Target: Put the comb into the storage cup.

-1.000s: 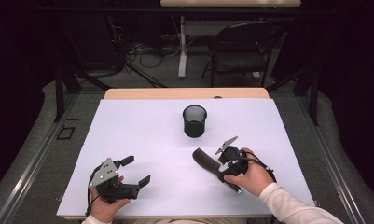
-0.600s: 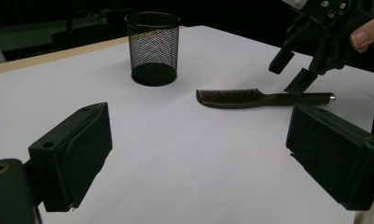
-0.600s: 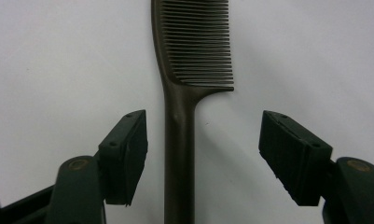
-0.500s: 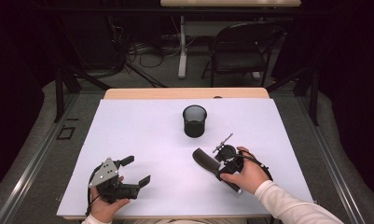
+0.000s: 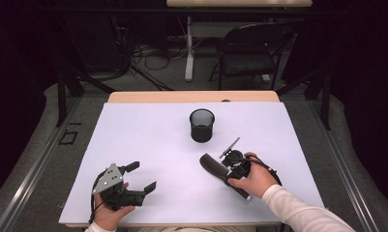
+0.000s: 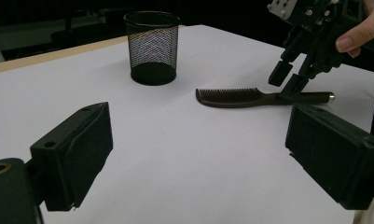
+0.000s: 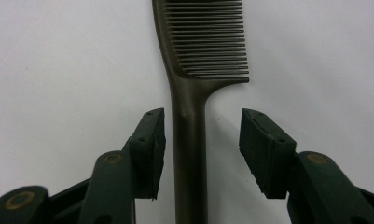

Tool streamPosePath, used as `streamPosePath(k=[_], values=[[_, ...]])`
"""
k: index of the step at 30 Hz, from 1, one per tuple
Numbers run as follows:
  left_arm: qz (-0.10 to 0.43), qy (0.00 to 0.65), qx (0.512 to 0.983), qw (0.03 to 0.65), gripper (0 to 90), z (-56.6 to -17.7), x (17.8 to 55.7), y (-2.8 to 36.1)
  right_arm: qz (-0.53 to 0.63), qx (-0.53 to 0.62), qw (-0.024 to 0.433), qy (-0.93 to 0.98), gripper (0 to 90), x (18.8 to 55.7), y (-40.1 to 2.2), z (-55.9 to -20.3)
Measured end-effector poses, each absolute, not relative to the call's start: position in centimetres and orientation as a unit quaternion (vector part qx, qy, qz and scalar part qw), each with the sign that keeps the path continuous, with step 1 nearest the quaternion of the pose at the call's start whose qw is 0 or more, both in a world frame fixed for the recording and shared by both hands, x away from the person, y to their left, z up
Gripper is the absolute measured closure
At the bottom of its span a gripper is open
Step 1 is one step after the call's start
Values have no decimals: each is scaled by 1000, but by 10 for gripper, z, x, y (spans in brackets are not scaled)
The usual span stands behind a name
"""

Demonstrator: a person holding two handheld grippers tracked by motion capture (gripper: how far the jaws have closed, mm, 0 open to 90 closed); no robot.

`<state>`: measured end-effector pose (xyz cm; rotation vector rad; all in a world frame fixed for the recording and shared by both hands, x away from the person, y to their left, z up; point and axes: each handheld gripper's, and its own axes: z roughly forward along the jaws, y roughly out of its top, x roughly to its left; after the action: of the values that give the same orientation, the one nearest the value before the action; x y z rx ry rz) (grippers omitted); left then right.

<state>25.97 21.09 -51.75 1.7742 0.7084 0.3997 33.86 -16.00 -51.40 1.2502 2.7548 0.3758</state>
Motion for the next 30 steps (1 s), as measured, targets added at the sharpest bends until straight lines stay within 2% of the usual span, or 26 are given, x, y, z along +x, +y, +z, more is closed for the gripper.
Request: streamPosePath(k=[8, 12, 30], values=[[169, 301, 753, 561, 75, -518, 260, 211, 119, 413, 34, 903, 519, 340, -159, -514], [169, 301, 753, 560, 75, -518, 260, 211, 136, 417, 47, 897, 494, 338, -157, -516], [167, 300, 754, 560, 80, -518, 260, 211, 134, 386, 70, 910, 496, 341, -153, -516]])
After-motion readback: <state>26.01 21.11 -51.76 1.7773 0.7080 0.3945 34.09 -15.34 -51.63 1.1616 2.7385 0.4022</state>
